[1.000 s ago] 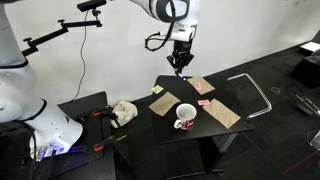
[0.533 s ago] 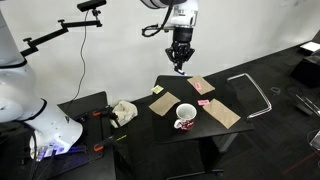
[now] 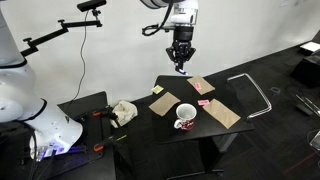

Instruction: Place the pen on the table into the mug

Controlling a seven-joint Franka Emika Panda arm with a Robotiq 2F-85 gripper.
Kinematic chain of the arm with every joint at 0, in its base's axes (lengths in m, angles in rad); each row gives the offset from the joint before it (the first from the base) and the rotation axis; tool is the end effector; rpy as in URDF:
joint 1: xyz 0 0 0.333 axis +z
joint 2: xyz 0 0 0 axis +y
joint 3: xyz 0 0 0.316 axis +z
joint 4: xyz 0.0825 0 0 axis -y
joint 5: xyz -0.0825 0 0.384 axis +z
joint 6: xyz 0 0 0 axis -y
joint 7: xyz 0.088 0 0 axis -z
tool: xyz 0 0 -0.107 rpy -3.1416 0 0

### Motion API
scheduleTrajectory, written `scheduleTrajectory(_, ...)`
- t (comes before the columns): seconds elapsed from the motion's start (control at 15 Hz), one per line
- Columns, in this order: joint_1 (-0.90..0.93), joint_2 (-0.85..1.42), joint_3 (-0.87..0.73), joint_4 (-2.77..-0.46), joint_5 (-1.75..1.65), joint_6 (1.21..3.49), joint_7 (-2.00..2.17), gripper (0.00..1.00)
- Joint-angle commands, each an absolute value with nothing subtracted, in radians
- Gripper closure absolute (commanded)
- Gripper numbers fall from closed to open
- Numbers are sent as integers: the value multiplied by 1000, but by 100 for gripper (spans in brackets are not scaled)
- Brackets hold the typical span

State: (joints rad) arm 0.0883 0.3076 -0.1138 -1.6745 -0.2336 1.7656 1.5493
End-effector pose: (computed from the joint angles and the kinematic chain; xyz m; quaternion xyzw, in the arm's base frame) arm 0.6225 -0.0302 0.4119 0.7204 -0.6731 0.0116 0.1666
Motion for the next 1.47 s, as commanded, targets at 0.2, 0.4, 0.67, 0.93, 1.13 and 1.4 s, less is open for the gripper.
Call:
scheduleTrajectory(0.2,127,279,-118,-1713,-477,1790,1831,96)
scheduleTrajectory(0.4,155,291,-112,-1709,-602,1747,1965,96)
scheduleTrajectory(0.67,177,316,-94,-1694,-726,1644,2072,96)
scheduleTrajectory(0.93,177,346,-69,-1686,-814,1540,2113,96)
scheduleTrajectory(1.13,174,378,-59,-1686,-883,1473,2129,96)
scheduleTrajectory(1.4,156,408,-51,-1707,-954,1498,2115,96)
